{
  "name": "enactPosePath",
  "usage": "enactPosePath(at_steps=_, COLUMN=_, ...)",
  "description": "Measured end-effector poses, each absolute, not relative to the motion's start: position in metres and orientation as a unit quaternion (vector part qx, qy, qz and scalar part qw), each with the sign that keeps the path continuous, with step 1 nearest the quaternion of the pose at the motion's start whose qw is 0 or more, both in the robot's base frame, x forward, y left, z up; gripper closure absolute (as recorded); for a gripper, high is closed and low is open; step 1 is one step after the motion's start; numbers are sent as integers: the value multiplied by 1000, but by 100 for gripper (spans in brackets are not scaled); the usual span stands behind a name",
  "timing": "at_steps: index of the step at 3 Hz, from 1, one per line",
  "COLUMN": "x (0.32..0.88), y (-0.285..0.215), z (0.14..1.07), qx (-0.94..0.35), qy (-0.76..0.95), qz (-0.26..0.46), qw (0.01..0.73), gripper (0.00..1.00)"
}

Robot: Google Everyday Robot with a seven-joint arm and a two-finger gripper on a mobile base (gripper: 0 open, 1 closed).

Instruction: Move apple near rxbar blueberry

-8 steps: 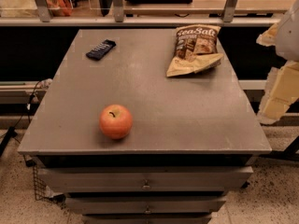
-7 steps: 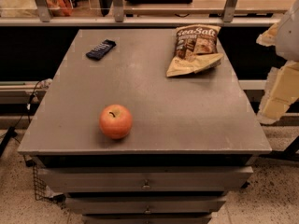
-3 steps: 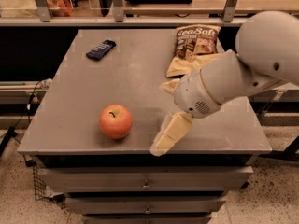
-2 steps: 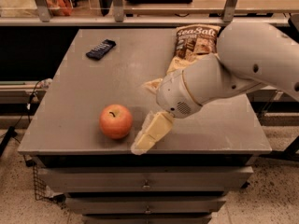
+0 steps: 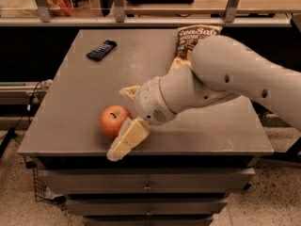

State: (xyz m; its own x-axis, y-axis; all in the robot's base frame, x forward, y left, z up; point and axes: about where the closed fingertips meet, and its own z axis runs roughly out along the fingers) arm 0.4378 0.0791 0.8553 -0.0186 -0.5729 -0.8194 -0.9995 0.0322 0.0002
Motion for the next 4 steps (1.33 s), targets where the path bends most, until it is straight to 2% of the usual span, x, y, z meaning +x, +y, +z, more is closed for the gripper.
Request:
enactPosePath(at_steps=1, x=439, y=86, z=848, qx=-613, qy=636, qz=326, qw=336, gripper=8)
enactPosePath(at_steps=3, x=472, y=49, z=876, qx=-592, qy=649, qz=290, qw=379, gripper=56)
enactPosePath(at_steps=4, x=499, y=18, z=927, qx=-592, qy=647, qz=243, qw=415, gripper=87)
